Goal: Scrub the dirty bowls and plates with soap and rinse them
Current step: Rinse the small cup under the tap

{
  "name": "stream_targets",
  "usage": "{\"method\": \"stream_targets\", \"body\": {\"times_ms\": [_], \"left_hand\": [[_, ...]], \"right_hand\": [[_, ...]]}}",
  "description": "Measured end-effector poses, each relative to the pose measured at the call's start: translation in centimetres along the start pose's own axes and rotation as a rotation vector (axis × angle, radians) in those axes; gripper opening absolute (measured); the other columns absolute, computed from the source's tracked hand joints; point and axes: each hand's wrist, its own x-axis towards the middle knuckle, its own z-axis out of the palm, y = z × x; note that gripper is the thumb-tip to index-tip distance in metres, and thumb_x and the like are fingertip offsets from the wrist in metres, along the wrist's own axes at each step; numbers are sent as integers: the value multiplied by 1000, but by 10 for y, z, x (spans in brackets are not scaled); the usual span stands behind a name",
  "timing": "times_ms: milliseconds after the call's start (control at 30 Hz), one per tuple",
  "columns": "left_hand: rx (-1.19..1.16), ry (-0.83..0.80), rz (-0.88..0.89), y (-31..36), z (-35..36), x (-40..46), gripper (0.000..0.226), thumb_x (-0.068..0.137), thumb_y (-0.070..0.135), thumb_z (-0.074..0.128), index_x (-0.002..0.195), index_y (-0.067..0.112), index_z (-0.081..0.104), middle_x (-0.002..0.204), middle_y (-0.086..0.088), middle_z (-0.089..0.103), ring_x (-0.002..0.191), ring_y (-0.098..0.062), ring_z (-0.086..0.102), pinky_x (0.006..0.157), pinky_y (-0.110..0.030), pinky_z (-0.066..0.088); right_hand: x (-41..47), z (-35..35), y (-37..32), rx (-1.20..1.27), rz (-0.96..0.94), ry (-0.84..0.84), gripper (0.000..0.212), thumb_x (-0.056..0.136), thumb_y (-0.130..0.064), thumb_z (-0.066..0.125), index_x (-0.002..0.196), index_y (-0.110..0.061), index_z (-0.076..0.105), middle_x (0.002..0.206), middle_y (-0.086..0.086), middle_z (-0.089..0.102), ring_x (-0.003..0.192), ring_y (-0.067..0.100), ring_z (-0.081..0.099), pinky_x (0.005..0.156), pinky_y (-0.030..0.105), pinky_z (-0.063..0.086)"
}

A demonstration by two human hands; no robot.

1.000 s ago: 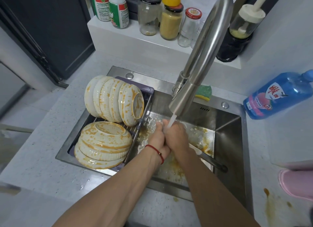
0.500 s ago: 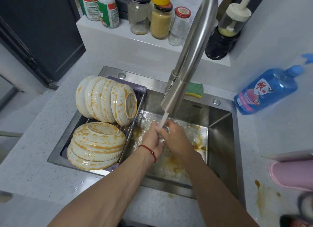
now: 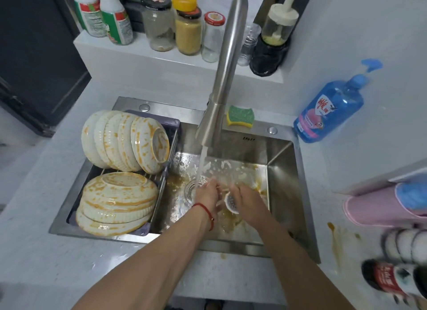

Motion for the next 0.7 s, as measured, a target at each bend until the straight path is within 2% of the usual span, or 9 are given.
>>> {"method": "stream_targets", "body": {"times_ms": [100,167,233,333,367,433,533,600,700], "left_hand": [[-43,-104,-65,-9,6,-13,46,106,49,51,117,9,69,106,-14,74,90,-33,72,60,-41,63],[-176,-154,-111,-7,10,-17,52,104,53,52,121,7,70,111,-15,76,96,-32,74,73,-46,65],[-237,-158,-98,-2,13,-12,53,103,52,54,129,8,68,118,-14,76,107,-29,73,86,-45,64],[-152,-103,-34,8,10,-8,29,104,33,60,109,5,67,90,-9,73,71,-21,71,49,-32,56],[-136,-111,-31,13,10,-8,24,103,30,61,103,6,64,82,-9,68,64,-20,66,47,-32,53],[-134,-145,-44,21,13,-10,24,102,30,61,96,7,60,79,-9,63,63,-21,62,54,-34,54],[-243,-211,-78,34,25,-17,25,101,31,62,95,7,57,85,-9,59,66,-19,64,49,-29,60],[-249,-280,-84,39,32,-24,36,102,37,63,110,3,58,100,-13,59,78,-24,66,52,-33,62],[-2,-313,-32,33,28,-29,60,103,55,51,130,1,55,100,-14,58,87,-28,64,66,-44,66]], "right_hand": [[11,4,-11,-10,46,9,41,112,-33,29,86,-15,55,82,0,58,79,22,58,67,21,42],[17,12,-19,-7,83,-32,50,107,-48,23,100,-18,62,100,4,65,97,25,63,90,34,51],[15,12,-26,73,96,-63,52,101,-49,25,128,-23,60,133,5,62,123,24,57,111,49,42],[4,-8,-16,18,-24,-21,60,99,-42,30,152,-21,47,158,2,43,146,21,36,123,50,26],[3,-18,-3,-52,-105,45,64,97,-43,29,152,-16,48,159,4,42,148,23,33,123,49,24],[-7,-32,24,-48,-146,24,55,98,-41,43,146,-14,53,149,5,52,139,24,46,116,46,36],[-29,-41,45,-51,27,-218,40,101,-37,59,140,-36,51,119,-6,66,103,17,67,83,30,52],[-38,-46,59,-156,38,-150,27,103,-48,48,129,-38,52,94,-6,66,80,16,67,66,26,47],[-46,-68,62,-302,-7,176,22,107,-45,43,108,-26,54,85,-5,60,73,17,62,59,22,40]]}}
